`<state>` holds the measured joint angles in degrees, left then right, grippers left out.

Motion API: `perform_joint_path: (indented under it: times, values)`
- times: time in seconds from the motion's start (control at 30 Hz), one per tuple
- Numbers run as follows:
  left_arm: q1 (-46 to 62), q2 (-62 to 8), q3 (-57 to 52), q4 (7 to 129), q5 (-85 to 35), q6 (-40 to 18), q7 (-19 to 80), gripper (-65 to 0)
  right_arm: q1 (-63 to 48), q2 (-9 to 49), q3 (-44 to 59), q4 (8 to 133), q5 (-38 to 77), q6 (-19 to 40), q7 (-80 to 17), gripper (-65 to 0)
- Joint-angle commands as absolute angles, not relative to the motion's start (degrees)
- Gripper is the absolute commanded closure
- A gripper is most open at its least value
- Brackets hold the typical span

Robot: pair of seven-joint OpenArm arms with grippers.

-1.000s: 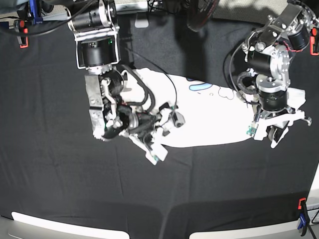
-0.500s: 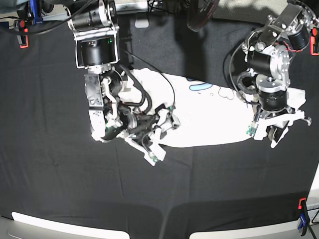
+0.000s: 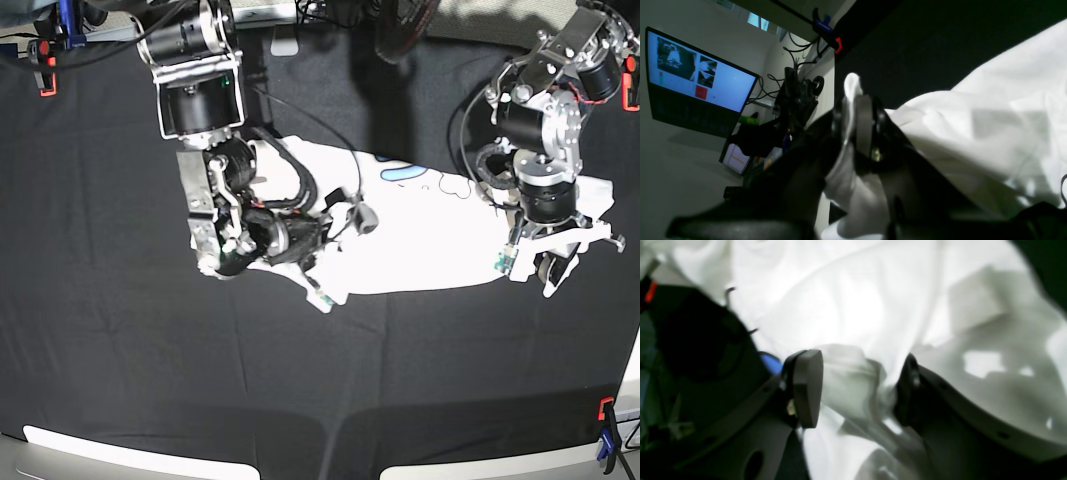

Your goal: Layout the t-shirt on the table in an organized manner, then fold the t-shirt properly

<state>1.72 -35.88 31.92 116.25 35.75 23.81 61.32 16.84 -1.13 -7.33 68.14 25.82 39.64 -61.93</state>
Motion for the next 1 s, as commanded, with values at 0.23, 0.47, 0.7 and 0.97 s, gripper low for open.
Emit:
perform_joint_path:
  times: [0.23, 0.47, 0.7, 0.97]
  values:
    - [1.0, -36.4, 31.6, 117.1, 37.2, 25.5, 60.2, 0.0, 18.0, -1.4, -8.3, 69.0, 27.0, 40.0, -62.2, -18.8]
    - [1.0, -36.4, 31.6, 117.1, 37.6, 25.5, 60.1, 0.0, 18.4, -1.4, -8.2, 69.0, 23.9, 40.0, -57.8, 0.0]
    - [1.0, -36.4, 31.6, 117.1, 48.9, 31.3, 61.5, -9.2, 18.7, -1.1, -8.2, 69.0, 23.8, 40.0, -58.7, 0.0]
    - [1.0, -36.4, 31.6, 117.1, 37.5, 27.2, 66.0, -20.3, 18.7, -1.1, -8.2, 69.0, 24.3, 40.0, -58.9, 0.0]
